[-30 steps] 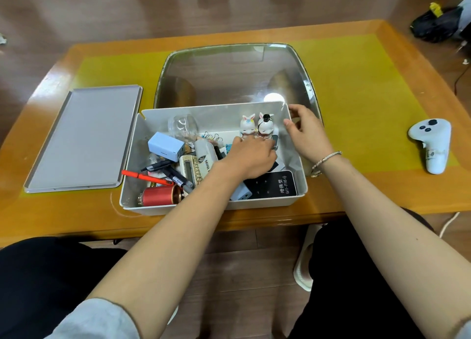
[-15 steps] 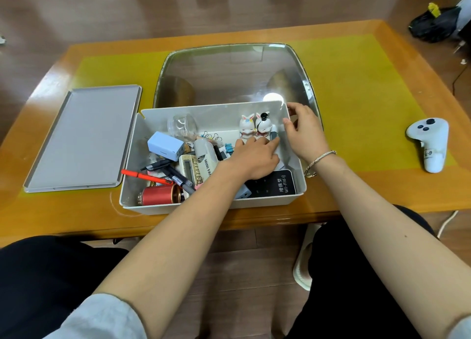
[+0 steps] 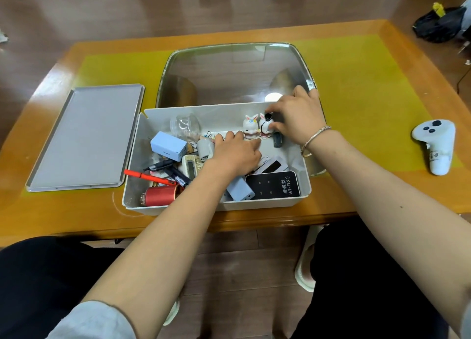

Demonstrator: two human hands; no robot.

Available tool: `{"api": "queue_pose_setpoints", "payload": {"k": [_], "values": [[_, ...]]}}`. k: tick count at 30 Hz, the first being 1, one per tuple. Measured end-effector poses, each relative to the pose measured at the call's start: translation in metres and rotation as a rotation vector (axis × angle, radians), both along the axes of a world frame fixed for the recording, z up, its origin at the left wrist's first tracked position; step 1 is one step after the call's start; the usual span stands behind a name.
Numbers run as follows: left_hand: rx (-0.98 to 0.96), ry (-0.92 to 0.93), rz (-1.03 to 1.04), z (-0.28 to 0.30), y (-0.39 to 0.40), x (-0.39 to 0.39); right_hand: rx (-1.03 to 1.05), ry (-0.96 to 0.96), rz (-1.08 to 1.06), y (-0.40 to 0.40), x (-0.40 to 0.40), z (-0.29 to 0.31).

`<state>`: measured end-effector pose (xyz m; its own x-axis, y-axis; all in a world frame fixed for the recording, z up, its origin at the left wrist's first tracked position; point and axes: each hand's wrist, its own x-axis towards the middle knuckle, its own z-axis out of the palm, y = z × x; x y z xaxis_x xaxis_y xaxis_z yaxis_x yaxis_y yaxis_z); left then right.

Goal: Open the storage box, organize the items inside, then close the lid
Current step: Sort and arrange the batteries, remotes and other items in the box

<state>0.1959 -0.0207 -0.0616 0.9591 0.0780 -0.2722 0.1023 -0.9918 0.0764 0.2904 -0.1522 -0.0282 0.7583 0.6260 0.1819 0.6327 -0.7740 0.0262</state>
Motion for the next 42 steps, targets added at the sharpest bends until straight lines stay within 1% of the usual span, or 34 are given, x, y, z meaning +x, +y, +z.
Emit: {"api": "queue_pose_setpoints", "payload": {"k": [4,15,27,31,34,37,39,42], "values": [[0.008,0.007,0.015,-0.003,0.0,0.002,-0.048,-0.021,-0.021,0.005,0.003,0.001],[-0.001,-0.014,0.047,-0.005,-0.003,0.003,-0.016,-0.013,-0.085,0.007,0.004,-0.001],[-0.002,0.01,0.062,-0.004,-0.003,0.004,0.006,0.002,-0.082,0.007,0.004,-0.002],[0.001,0.004,0.041,0.0,-0.001,0.002,0.117,0.052,-0.085,0.001,0.004,0.0],[0.011,0.023,0.034,0.004,0.001,-0.001,0.29,0.094,-0.125,-0.012,0.003,-0.001],[0.025,0.006,0.019,0.007,-0.003,-0.005,0.472,0.183,-0.17,-0.025,-0.002,-0.005],[0.005,-0.036,-0.028,0.006,-0.011,-0.005,0.5,0.218,-0.175,-0.029,-0.005,-0.009],[-0.068,-0.035,-0.109,0.005,-0.023,0.0,0.454,0.25,-0.177,-0.028,-0.007,-0.015]]}}
